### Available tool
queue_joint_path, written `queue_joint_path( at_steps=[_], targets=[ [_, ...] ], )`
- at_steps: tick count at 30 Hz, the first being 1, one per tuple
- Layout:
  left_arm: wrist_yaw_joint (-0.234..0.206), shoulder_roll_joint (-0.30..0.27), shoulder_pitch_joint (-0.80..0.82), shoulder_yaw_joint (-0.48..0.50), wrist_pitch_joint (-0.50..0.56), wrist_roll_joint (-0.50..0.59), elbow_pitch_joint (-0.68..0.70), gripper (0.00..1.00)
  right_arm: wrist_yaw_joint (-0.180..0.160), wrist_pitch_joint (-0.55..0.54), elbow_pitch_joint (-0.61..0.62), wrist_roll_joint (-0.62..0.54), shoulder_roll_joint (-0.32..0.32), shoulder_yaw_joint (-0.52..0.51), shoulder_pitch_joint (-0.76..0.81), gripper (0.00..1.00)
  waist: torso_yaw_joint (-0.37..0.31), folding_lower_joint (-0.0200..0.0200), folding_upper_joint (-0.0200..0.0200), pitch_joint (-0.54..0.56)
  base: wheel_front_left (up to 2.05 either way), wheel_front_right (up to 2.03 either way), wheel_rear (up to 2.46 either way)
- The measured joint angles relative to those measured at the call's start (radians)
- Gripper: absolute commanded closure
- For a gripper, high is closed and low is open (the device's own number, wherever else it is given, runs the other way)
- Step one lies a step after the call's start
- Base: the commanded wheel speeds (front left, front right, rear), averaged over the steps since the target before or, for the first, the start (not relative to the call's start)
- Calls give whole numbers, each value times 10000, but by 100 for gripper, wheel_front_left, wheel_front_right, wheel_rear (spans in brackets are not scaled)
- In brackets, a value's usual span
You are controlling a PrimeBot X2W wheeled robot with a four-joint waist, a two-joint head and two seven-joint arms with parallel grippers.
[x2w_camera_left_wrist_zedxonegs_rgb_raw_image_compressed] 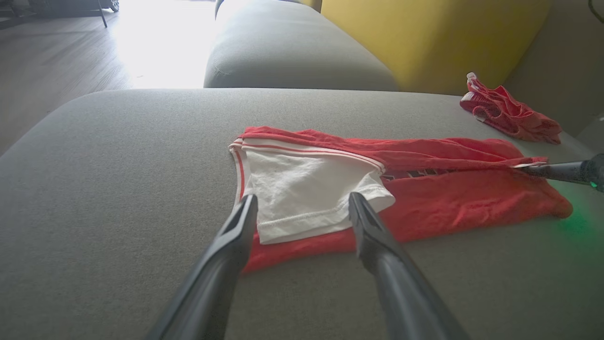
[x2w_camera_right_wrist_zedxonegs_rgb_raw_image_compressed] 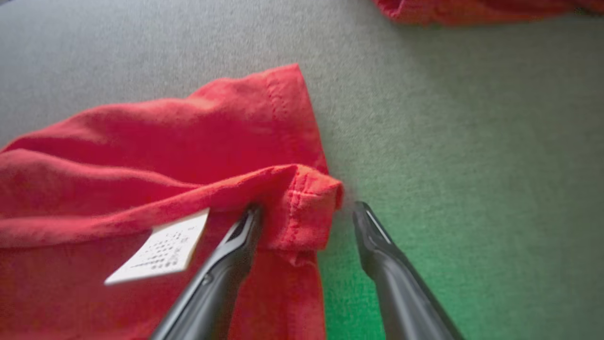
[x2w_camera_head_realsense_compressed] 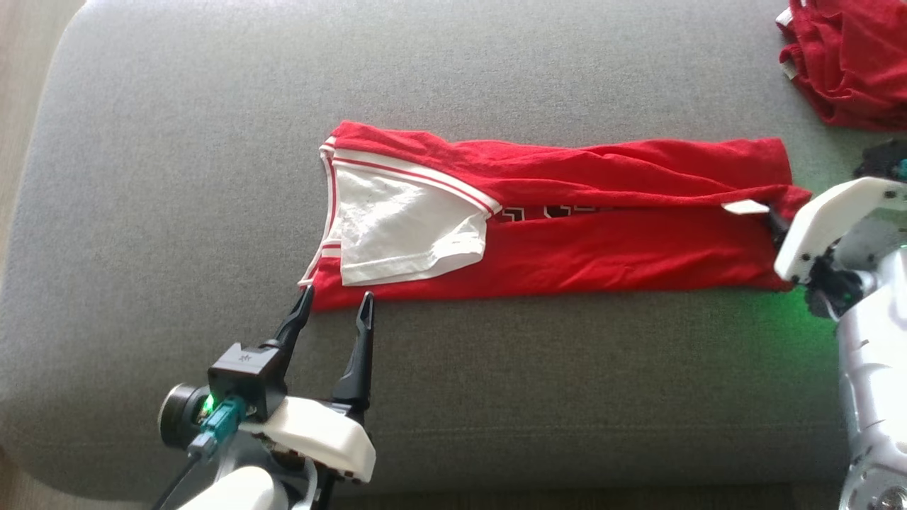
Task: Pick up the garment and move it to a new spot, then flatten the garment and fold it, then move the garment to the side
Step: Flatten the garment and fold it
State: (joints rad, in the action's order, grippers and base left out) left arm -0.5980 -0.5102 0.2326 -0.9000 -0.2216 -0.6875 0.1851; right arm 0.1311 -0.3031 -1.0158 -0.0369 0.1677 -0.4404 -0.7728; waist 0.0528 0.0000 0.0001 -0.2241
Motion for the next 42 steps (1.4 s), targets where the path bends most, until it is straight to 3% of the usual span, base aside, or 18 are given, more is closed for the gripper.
queue_joint_path(
  at_steps=[5,7,10,18,31,37,42],
  targets=[
    [13,0,24,0,0,0,6,0,0,-138,-566,-178,-54,182,-151,4,-34,0,0,53,0,0,0],
    [29,-4,32,4,0,0,21,0,0,-242,-734,-192,-58,238,-296,16,-39,0,0,58,0,0,0],
    [82,-13,38,17,0,0,52,0,0,-282,-913,-247,-77,291,-397,100,-34,0,0,79,0,0,0],
    [71,-31,41,27,-2,0,84,0,0,485,-1183,-247,-40,343,-366,100,-47,0,0,210,0,0,0],
    [71,-136,29,35,-2,-23,182,0,0,832,-1168,-412,1003,548,-876,100,-405,0,0,504,0,0,0],
    [23,-146,-8,35,-2,-81,203,0,0,694,-731,1329,151,1739,-1412,100,-598,0,0,670,0,0,0],
    [27,-146,-9,23,-2,-102,268,0,0,-104,968,3758,-527,3616,-1313,100,-560,1,0,741,0,0,0]
  ],
)
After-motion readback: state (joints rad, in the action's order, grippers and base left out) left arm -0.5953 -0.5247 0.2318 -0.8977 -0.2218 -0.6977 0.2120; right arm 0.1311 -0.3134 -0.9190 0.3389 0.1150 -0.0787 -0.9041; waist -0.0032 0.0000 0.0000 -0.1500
